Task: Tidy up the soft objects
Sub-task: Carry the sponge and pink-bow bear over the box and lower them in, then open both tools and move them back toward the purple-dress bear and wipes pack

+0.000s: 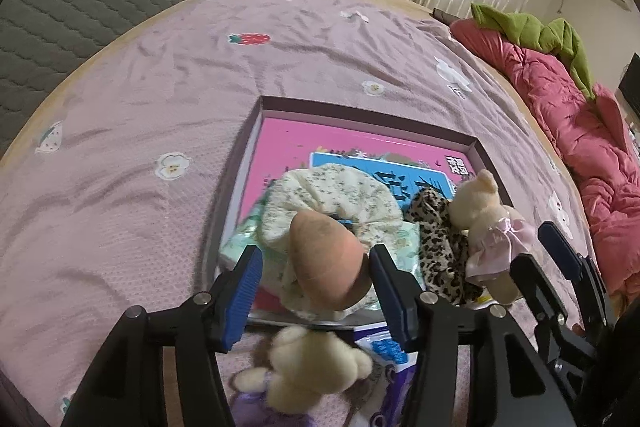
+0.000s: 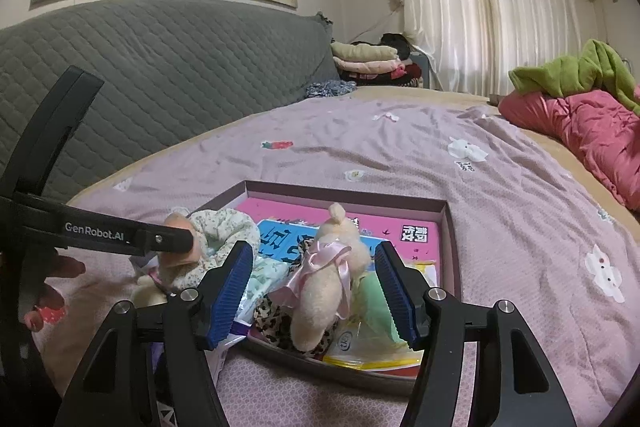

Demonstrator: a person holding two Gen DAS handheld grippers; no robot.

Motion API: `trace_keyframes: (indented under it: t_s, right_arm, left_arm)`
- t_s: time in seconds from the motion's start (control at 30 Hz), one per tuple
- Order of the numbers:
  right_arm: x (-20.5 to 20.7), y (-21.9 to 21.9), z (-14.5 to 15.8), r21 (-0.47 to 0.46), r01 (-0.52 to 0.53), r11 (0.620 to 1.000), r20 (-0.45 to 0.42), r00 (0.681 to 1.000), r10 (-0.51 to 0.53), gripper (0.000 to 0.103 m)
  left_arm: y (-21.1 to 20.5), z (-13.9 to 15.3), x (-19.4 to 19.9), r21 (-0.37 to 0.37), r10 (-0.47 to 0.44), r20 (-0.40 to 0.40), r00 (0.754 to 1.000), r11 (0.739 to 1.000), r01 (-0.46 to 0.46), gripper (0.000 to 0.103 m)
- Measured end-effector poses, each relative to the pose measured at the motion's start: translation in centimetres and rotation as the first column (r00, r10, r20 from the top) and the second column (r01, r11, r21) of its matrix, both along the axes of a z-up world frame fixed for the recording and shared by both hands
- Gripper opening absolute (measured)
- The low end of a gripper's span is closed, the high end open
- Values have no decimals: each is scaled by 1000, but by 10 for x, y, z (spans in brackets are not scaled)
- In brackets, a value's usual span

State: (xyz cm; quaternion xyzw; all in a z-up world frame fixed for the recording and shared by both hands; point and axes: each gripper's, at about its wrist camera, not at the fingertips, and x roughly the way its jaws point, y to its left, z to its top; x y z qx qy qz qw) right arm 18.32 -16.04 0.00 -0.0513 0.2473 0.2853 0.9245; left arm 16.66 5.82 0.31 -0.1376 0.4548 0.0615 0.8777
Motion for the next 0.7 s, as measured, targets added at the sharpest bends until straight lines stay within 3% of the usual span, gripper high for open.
trace_keyframes:
  t_s: [0.7]
  right_arm:
    - [-32, -13, 18, 1, 25, 1000, 69, 997, -25, 66]
  left_arm:
    - [38, 8, -24, -26, 94, 17, 995, 995, -94, 56]
